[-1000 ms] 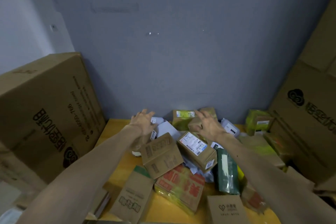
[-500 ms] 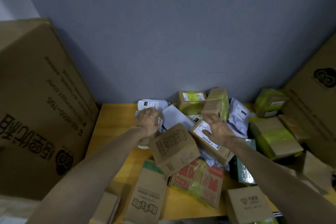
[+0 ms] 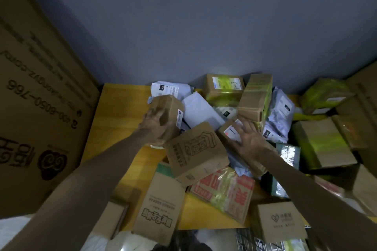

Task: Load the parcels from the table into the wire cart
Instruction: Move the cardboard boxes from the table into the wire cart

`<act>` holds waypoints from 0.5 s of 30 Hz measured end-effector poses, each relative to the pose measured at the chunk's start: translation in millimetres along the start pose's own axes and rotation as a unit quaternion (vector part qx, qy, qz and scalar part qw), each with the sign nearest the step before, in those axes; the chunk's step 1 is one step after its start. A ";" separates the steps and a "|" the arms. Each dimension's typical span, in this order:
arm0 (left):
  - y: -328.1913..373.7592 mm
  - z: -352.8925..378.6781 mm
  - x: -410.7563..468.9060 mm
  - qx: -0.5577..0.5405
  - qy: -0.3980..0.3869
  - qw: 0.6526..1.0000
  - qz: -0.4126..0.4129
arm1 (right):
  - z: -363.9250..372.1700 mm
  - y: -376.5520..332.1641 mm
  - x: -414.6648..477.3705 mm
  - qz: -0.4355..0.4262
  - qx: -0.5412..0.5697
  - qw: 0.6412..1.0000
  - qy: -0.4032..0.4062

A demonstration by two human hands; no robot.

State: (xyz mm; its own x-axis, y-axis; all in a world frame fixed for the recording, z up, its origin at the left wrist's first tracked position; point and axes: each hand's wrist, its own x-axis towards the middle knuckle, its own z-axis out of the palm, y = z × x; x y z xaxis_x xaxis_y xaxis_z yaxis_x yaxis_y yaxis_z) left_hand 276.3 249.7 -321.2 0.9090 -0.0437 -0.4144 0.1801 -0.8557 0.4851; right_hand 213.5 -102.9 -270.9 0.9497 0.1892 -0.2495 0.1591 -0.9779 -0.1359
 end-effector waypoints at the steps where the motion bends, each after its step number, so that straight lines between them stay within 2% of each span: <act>1: -2.4 3.0 4.2 -0.005 0.004 1.000 -0.001 | 2.3 1.7 0.4 -0.003 -0.006 1.000 -0.005; 6: -11.0 21.4 16.6 -0.084 0.001 0.996 -0.027 | 10.7 8.7 -3.7 -0.045 -0.039 0.998 0.021; 10: -17.8 33.0 22.2 -0.150 0.031 0.988 -0.019 | 9.8 14.8 -6.1 -0.093 -0.096 0.991 0.016; 15: -21.7 37.5 29.0 -0.150 0.020 0.987 -0.050 | 20.7 27.6 -16.4 -0.107 -0.130 0.986 0.005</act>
State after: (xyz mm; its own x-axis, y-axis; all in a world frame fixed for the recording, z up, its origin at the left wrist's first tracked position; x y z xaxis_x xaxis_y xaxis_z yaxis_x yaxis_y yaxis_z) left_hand 284.7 247.7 -372.5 0.8939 0.0583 -0.4444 0.3673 -0.6635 0.6518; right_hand 196.8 -131.1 -290.3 0.8897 0.3936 -0.2312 0.4182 -0.9059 0.0669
